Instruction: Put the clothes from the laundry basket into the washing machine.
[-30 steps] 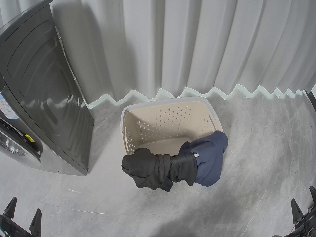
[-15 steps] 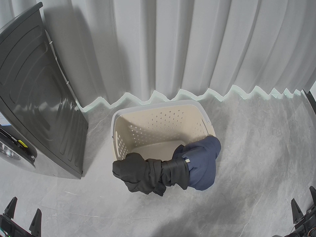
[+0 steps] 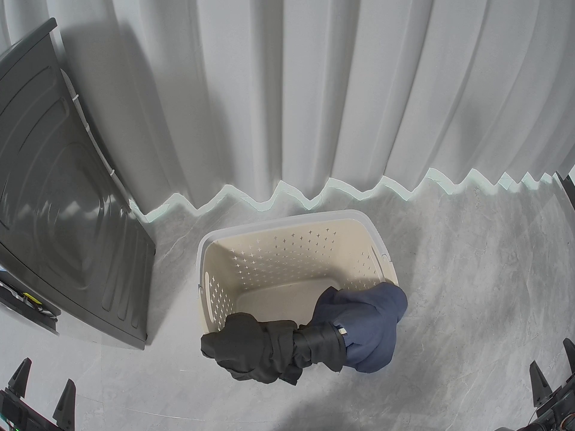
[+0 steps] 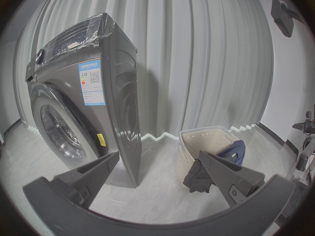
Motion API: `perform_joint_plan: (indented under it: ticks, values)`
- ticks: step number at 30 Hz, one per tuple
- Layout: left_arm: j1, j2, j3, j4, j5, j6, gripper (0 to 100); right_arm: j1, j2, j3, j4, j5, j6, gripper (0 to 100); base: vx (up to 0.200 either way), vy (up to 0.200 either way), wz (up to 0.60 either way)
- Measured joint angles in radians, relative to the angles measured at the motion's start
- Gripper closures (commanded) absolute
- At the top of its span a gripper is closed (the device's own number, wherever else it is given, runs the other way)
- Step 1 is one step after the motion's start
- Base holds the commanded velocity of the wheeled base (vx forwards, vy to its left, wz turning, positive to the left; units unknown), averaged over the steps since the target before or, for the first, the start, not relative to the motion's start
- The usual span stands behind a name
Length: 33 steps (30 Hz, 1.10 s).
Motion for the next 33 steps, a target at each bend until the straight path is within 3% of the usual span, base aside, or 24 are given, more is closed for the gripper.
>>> perform_joint_plan:
  ticks: [4,16,25,33]
  values:
    - [0.0,0.0,0.0,0.0,0.0,0.0,0,0.0,0.0,0.0,0.0,0.0,0.0,0,0.2,0.0,0.0]
    - [0.0,0.0,0.0,0.0,0.0,0.0,0,-0.001,0.0,0.0,0.0,0.0,0.0,0,0.0,0.0,0.0]
    - [0.0,0.0,0.0,0.0,0.0,0.0,0,0.0,0.0,0.0,0.0,0.0,0.0,0,0.2,0.0,0.0]
    - [0.0,0.0,0.0,0.0,0.0,0.0,0,-0.001,0.0,0.0,0.0,0.0,0.0,0,0.05,0.0,0.0]
